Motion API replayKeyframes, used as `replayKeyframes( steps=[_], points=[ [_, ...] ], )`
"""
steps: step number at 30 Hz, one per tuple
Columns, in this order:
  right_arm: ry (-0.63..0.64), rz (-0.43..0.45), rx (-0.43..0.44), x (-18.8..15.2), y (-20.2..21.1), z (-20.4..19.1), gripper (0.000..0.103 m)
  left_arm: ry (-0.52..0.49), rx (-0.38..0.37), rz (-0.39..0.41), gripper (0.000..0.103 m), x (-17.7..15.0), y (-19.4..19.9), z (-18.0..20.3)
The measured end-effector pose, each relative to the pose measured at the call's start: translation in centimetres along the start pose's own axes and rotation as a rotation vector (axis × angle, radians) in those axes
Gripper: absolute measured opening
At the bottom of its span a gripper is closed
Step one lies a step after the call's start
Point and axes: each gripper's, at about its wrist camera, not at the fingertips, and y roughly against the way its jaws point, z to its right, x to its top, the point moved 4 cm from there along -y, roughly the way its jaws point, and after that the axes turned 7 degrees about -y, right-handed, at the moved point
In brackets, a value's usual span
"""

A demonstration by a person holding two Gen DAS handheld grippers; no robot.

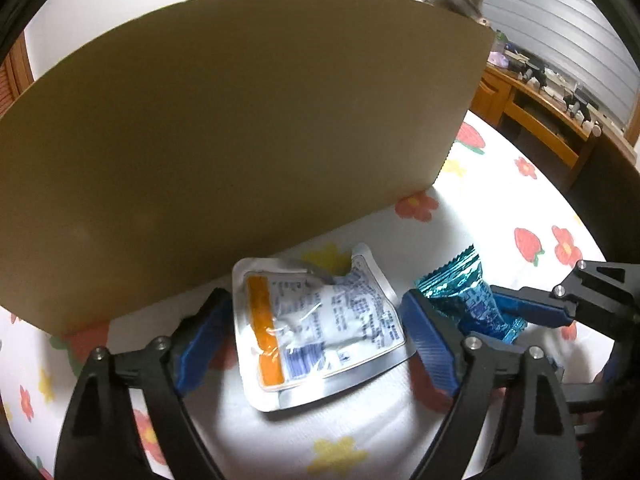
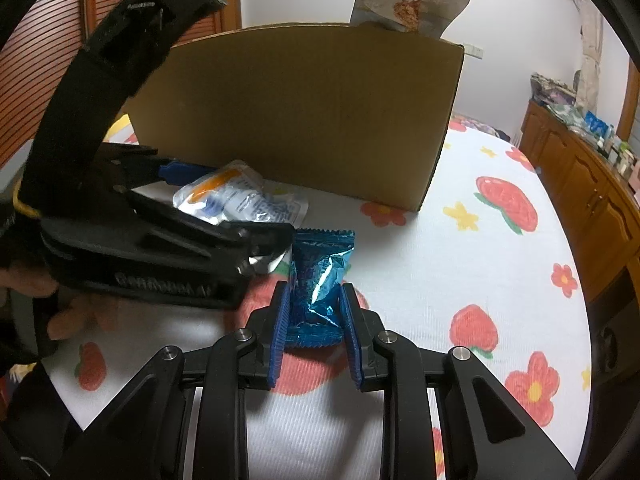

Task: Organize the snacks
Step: 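Close the left gripper on the clear packet and lift it, then carry the clear packet and blue candy over the cardboard box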

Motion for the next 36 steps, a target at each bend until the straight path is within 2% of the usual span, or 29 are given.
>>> replayKeyframes(
  steps=[5,9,14,15,18,27,36],
  points=[
    [-0.004,0.0,-0.001,0.0,-0.1,0.1,0.024,-0.013,0.003,0.012,0.088,-0.4,0.2,0.1],
    [-0.001,-0.003,0.001,0.0,-0.1,0.0,0.024,-0.013,0.005,0.032,0.066,-0.7,1.0,0.1],
    [0.001,-0.005,0.001,0.0,-0.2,0.0,0.024,0.015,-0.033,0.067,0.054,-1.6,2.7,-1.0],
    [0.001,-0.005,0.001,0.0,-0.2,0.0,0.024,0.022,-0.032,0.086,0.042,-1.7,3.3,-1.1],
    [0.002,-0.006,0.0,0.0,-0.3,0.0,0.024,0.051,-0.06,0.11,0.033,-2.5,5.0,-1.6],
    [0.007,-0.009,-0.006,0.0,-0.4,0.0,0.024,0.027,-0.081,0.195,0.007,-2.5,8.6,0.4],
    [0.009,-0.009,-0.008,0.0,-0.4,-0.1,0.024,0.027,-0.07,0.223,0.0,-2.5,9.8,0.7]
  ],
)
